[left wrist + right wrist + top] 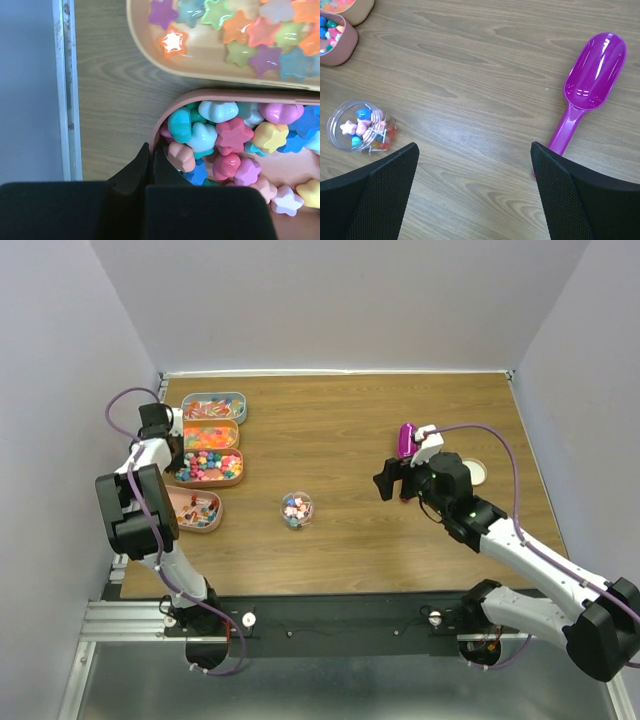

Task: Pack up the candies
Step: Move the storage box to the center of the board, then pick up the bottle lid at the center of the board.

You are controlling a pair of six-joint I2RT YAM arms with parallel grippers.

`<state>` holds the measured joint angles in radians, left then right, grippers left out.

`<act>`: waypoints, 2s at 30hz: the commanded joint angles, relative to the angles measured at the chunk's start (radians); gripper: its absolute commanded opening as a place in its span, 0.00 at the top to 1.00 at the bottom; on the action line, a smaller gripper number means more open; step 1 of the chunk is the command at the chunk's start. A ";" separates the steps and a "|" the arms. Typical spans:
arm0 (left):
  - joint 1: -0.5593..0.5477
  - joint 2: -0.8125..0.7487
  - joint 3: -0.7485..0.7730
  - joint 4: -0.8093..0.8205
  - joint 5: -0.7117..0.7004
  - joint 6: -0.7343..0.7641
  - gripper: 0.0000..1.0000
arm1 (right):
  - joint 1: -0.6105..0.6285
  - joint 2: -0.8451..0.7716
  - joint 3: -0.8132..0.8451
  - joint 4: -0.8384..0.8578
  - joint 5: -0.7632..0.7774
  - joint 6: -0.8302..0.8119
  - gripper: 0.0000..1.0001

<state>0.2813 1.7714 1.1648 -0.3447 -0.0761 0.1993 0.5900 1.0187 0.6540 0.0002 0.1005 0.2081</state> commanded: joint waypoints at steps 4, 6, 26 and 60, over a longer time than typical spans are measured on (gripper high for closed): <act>0.041 0.049 0.030 0.001 -0.163 0.038 0.95 | 0.011 -0.008 -0.014 0.021 0.027 -0.015 0.02; 0.041 0.060 0.041 -0.007 -0.175 0.031 0.83 | 0.011 -0.003 -0.014 0.020 0.025 -0.015 0.02; 0.048 -0.062 0.022 0.076 -0.159 -0.115 0.41 | 0.011 0.072 0.073 -0.072 0.053 -0.004 0.02; -0.318 -0.860 -0.521 0.184 0.312 -0.577 0.02 | -0.585 0.386 0.243 -0.359 0.143 0.258 0.11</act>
<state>0.1127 0.8707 0.6502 -0.1883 0.2264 -0.3664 0.0940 1.3056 0.8387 -0.3267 0.3408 0.3744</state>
